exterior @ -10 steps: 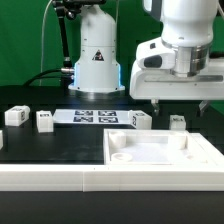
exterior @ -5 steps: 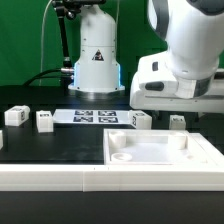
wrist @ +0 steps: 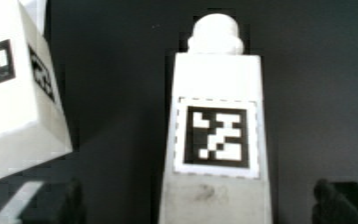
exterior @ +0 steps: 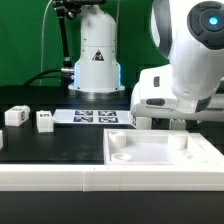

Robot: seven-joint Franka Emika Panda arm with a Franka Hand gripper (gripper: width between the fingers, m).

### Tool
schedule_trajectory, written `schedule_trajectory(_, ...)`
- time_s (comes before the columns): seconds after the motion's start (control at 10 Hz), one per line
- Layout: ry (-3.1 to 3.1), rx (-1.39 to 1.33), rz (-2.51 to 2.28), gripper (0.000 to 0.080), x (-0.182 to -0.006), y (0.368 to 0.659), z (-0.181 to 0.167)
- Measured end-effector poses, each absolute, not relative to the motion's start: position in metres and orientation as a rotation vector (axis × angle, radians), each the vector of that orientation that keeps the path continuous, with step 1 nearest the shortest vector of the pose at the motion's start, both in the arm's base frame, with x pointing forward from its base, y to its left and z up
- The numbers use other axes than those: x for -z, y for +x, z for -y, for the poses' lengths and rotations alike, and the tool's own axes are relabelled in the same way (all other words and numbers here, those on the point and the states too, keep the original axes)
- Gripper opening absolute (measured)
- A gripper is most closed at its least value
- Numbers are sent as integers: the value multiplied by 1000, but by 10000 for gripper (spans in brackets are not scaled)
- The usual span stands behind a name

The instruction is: Assemble one leg

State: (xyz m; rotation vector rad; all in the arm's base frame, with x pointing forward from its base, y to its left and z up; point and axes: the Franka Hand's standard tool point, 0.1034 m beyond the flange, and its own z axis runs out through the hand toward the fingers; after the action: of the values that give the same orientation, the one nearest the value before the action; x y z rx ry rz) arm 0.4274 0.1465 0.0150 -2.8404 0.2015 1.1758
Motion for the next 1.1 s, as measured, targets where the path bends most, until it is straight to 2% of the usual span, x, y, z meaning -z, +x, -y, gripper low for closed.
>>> schedule_trajectory(0.2, -2842, -1185, -213, 649, -13, 423, -146)
schedule_trajectory(0.3, -2844, -1187, -225, 526, -12, 422, -146)
schedule_trajectory(0.4, -2844, -1186, -224, 526, -12, 423, -146)
schedule_trajectory(0.5, -2844, -1186, -224, 386, -12, 423, -146)
schedule_trajectory(0.6, -2844, -1186, -224, 289, -12, 423, -146)
schedule_trajectory(1.1, -2844, -1186, -224, 290, -12, 423, -146)
